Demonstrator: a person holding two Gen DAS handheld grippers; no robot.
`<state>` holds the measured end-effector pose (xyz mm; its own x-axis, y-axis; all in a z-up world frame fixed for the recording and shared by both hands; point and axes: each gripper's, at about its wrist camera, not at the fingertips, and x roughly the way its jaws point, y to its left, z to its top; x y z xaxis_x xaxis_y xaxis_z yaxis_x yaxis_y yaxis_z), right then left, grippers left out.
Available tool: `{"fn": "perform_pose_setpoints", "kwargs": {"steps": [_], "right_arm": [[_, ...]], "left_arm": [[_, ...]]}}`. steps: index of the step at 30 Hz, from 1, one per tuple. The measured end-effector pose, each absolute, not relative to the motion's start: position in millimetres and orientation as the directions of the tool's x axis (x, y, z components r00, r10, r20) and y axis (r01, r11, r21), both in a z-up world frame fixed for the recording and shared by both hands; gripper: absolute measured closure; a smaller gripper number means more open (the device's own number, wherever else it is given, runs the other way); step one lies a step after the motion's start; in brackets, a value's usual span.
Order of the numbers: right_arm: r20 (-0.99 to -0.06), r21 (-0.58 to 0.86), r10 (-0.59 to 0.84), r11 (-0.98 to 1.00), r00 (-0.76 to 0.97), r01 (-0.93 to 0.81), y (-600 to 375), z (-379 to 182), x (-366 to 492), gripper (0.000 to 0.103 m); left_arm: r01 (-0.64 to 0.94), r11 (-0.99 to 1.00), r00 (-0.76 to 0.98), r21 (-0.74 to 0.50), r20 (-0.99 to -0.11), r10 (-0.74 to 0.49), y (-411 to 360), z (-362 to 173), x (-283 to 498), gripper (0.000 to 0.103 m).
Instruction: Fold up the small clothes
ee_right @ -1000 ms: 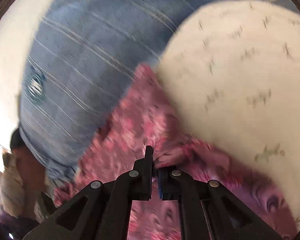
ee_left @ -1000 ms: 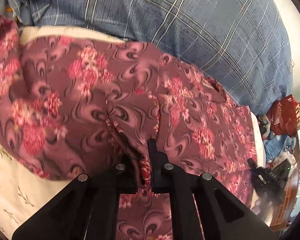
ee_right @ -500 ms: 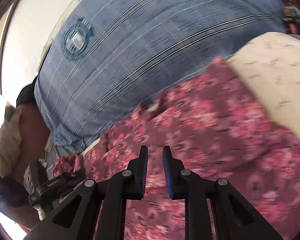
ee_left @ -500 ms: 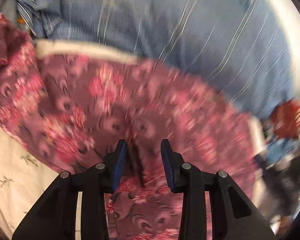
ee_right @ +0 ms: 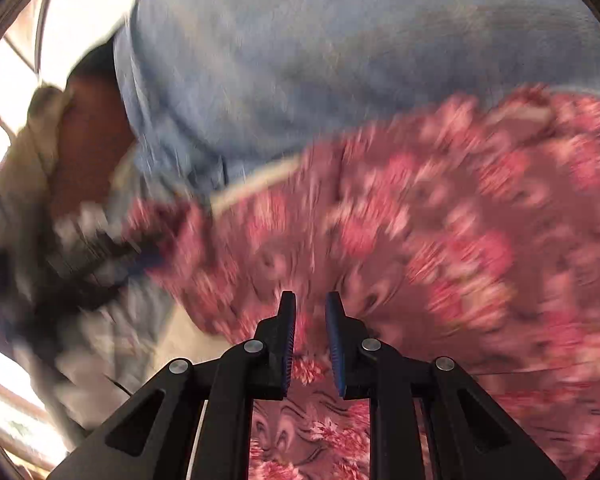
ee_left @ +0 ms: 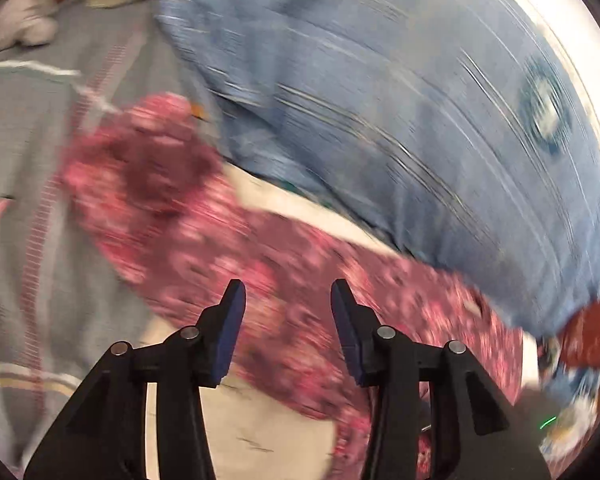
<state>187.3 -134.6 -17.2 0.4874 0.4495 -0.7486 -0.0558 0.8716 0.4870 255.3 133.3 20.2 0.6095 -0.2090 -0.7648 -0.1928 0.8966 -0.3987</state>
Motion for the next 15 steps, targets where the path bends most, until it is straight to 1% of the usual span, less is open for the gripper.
{"fn": "perform_pose_setpoints", "kwargs": {"steps": [1, 2, 7, 9, 12, 15], "right_arm": [[-0.704, 0.478, 0.437, 0.875, 0.560, -0.082, -133, -18, 179, 0.083], [-0.693, 0.477, 0.438, 0.874, 0.573, -0.091, -132, -20, 175, 0.081], [-0.661, 0.538, 0.484, 0.838, 0.573, -0.087, -142, -24, 175, 0.082], [-0.659, 0.538, 0.484, 0.838, 0.576, -0.089, -143, -24, 174, 0.082], [-0.656, 0.537, 0.482, 0.839, 0.582, -0.089, -139, -24, 177, 0.082], [-0.647, 0.551, 0.492, 0.830, 0.583, -0.088, -140, -25, 179, 0.082]], "left_arm": [[-0.227, 0.887, 0.618, -0.401, -0.764, -0.187, 146, 22, 254, 0.061], [-0.254, 0.877, 0.627, -0.408, -0.760, -0.172, 159, 24, 252, 0.060], [-0.347, 0.832, 0.657, -0.433, -0.745, -0.114, 204, 28, 240, 0.044], [-0.376, 0.811, 0.650, -0.448, -0.751, -0.114, 216, 23, 241, 0.041], [-0.391, 0.779, 0.628, -0.490, -0.761, -0.163, 225, 9, 251, 0.041], [-0.427, 0.764, 0.599, -0.484, -0.784, -0.161, 229, -6, 264, 0.041]]}}
